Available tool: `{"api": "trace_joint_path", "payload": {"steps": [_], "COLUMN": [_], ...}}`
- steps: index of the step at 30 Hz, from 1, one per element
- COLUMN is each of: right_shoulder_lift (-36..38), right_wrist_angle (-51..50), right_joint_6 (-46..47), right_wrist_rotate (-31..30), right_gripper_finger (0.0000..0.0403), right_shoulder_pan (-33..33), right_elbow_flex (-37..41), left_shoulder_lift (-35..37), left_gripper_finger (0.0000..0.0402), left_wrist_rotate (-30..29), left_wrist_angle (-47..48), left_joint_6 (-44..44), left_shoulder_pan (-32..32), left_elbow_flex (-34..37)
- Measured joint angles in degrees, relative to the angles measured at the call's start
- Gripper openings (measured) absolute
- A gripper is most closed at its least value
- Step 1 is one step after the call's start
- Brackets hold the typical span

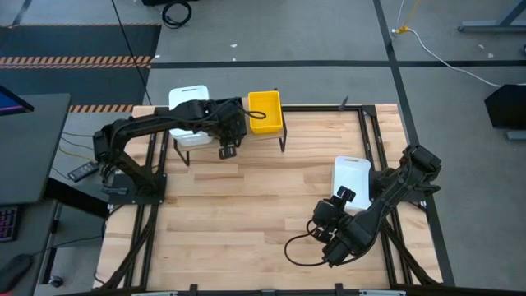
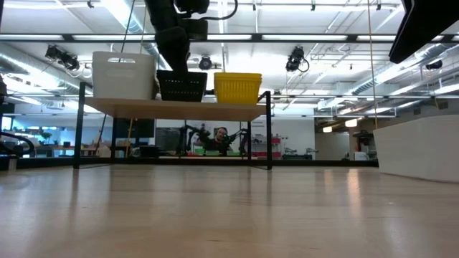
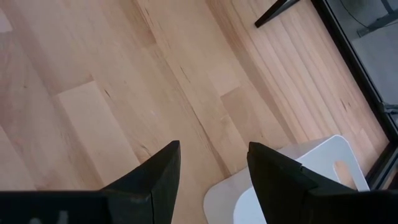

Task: Stack baskets on shelf by color
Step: Stack the white bin on top of the other white bin on the shelf

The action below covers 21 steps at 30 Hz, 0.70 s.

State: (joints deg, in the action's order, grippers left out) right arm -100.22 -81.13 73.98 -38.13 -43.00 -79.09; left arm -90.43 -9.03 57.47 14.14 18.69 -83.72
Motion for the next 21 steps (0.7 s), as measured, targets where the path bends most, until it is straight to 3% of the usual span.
{"api": "trace_joint_path", "payload": {"steps": [10, 21], "right_shoulder_lift": [0.0, 0.0], "right_wrist_angle": [0.1, 0.1], "right_joint_6": [-0.2, -0.5], "right_wrist_rotate": [0.0, 0.0], "right_gripper_finger": [0.0192, 0.0192], "right_shoulder_pan": [0.0, 0.0], "right_elbow_flex": [0.0, 0.0], "left_shoulder_lift": [0.1, 0.1], "left_gripper_finger": [0.0121, 0.013], "left_wrist_rotate": [-3.8, -3.9], "left_wrist_angle": [1.7, 7.1], "left_joint_6": [0.1, -0.9], "left_shoulder_pan": [-2.4, -4.2], "left_elbow_flex": [-3.1, -9.4]}}
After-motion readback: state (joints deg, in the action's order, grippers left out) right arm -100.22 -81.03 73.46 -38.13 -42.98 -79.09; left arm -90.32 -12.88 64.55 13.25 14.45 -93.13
